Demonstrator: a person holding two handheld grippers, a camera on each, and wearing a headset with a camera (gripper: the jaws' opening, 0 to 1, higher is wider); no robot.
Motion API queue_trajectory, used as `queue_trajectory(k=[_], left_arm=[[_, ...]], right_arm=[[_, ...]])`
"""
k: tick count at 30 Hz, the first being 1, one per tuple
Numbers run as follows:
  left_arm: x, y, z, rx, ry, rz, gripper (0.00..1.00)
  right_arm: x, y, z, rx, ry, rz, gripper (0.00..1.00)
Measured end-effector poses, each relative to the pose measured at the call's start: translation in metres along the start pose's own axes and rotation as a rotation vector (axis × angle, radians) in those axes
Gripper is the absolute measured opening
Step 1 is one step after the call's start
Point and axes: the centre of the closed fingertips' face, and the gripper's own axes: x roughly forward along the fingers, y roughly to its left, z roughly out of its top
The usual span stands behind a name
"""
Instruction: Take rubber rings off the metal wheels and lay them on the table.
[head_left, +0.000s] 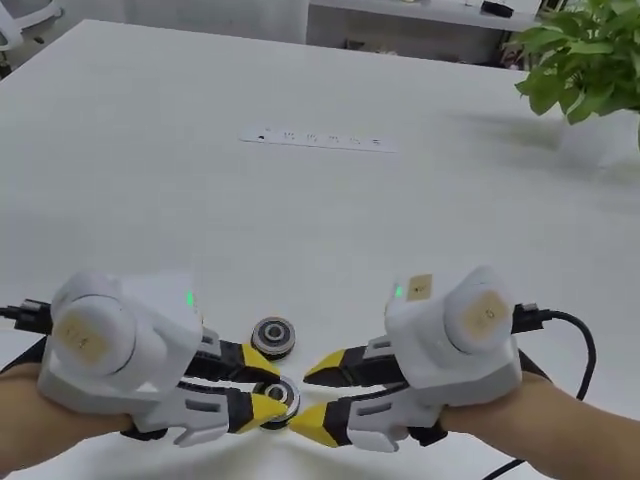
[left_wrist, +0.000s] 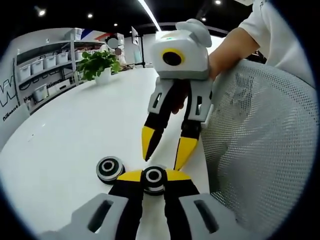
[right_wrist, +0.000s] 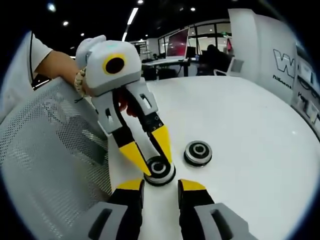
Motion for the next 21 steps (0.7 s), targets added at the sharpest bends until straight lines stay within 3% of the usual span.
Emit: queue_trajectory(k=[7,16,21], left_arm=[[-0.0014,0.0,-0.0013,-0.014,-0.014,-0.003,0.08],[-0.0015,0.0008,-0.0009,-0.012,-0.053,-0.002,0.08],[-0.001,0.0013,-0.0008,-0.009,-0.068,-0.005,0.08]], right_arm=[[0.0055,0.002,-0.0023,-0.019,0.014,-0.003,0.27],[0.0075,-0.002,0.0037,-0.037,-0.013,-0.025,0.27],[0.0092,0.0009,0.0025,-0.068,-0.007,-0.014,0.23]])
